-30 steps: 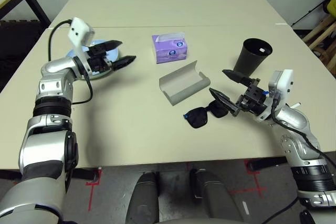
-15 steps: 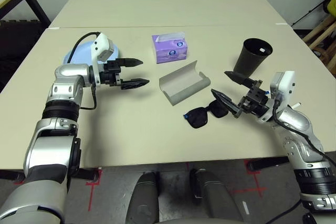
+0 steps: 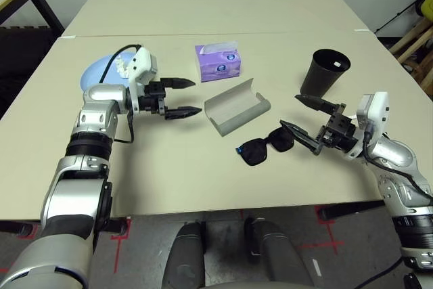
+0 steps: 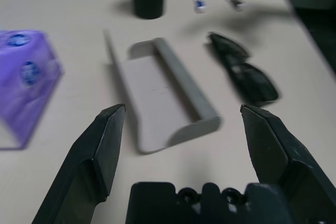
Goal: Organize and tidy the items on the table.
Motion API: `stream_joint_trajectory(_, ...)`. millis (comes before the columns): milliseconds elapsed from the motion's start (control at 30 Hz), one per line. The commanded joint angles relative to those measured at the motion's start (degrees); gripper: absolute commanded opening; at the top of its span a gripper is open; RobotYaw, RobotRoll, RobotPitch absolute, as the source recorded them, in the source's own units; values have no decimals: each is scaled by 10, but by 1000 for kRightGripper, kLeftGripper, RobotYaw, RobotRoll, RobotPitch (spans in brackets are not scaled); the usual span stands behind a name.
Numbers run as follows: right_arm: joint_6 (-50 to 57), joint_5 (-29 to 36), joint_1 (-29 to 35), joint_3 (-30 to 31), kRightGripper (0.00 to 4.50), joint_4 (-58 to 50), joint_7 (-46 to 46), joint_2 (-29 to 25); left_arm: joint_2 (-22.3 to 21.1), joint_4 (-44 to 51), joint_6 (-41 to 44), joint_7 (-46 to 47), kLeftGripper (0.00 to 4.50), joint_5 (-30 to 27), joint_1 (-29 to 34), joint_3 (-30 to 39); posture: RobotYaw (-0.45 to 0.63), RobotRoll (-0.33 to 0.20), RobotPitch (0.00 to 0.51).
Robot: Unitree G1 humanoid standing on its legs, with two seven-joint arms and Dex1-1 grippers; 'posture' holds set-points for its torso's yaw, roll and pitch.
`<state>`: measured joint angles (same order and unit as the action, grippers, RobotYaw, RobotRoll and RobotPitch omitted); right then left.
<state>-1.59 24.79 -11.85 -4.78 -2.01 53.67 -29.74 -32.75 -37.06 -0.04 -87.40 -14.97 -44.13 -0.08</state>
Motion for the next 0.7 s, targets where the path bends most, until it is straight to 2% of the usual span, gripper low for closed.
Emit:
stream_joint_trajectory(33,3,11,10,-15,4500,-4,16,-16,-7,36,2,-32,4466,-10,23,-15,69,0,119)
stream_joint_trajectory(133,7,14,7,-19,4500,-3,23,-25,-9,45,-7,-44,4466,-14,27,-18,67,0,113)
stream_joint_trajectory(367,14,15,-16,-15,4500,8,41,-39,-15,36,-43,-51,4466,-22,20,-35,64,0,137)
stream_joint_trajectory(467,20,13,-45,-7,4500,21,57,-44,-10,25,-52,-41,4466,-11,11,-30,71,0,170)
stream_joint_trajectory(533,23,10,-63,-4,4500,31,70,-49,-9,32,-47,-31,4466,-12,16,-28,81,0,160)
stream_joint_trajectory(700,51,-15,-96,31,4500,28,108,-83,-15,52,-40,-21,4466,-16,35,-26,99,0,183)
